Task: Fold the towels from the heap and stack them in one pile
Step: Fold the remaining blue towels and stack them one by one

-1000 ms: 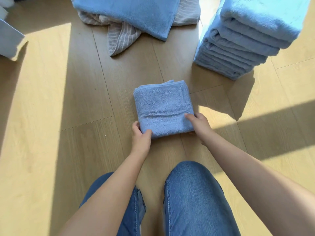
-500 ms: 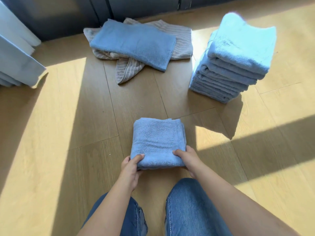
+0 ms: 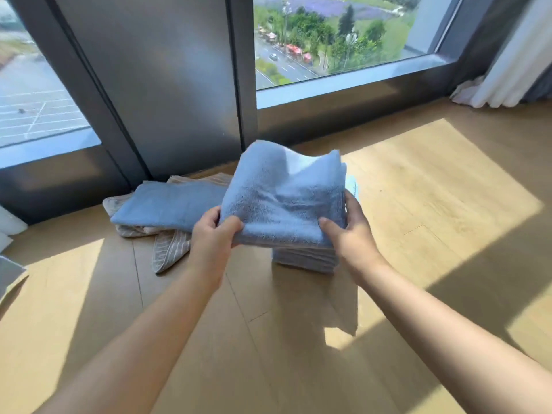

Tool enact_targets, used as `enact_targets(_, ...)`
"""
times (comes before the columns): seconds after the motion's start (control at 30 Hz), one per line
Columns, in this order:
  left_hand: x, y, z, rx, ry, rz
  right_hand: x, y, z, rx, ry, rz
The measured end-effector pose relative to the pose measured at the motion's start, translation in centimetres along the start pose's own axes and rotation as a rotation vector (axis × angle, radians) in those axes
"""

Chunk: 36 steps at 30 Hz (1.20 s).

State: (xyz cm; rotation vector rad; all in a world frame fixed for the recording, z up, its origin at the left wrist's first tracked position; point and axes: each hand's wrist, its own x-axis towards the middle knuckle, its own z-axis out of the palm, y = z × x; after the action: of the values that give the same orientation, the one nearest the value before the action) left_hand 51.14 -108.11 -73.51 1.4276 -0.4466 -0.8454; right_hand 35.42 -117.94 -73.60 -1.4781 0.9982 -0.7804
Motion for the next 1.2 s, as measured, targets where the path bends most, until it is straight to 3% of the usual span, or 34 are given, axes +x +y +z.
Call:
enact_targets(0.1,3.7,1.5,4.3,0.035,-0.106,0.047,3.9,-1.2,-3.3,0.057,0.081,-0.061)
enact_targets(0.23,7.2,0.6,8.8,-0.058,-0.075,0.007,7.8,0.0,-6.0,0.067,0.161,-0.044)
enact_targets(0.43,9.4,-6.7,7.8,0.406,-0.021,-0.235,8.5,5.8,-6.8,-0.066,-0.103,0.367)
enact_targets(0.67,8.1,-6.7,6.3,0.452,0.008,-0.262,9.2,5.5,-6.6,-0.219,-0.061,0.384)
enact_targets(0.8,7.3,-5.6,4.2,0.559,0.032,-0.231,9.0,4.2,-6.7,-0.358,0.015,0.356)
enact_targets(0.97,5.7,-2.6,0.1,0.722,0.072,-0.142,7.2,1.4,-5.3,-0.774,0.163,0.193)
enact_targets(1.2,3.7,3.0,-7.1,0.944,0.194,-0.019,4.9,-2.9,2.7,-0.940,0.009,-0.053)
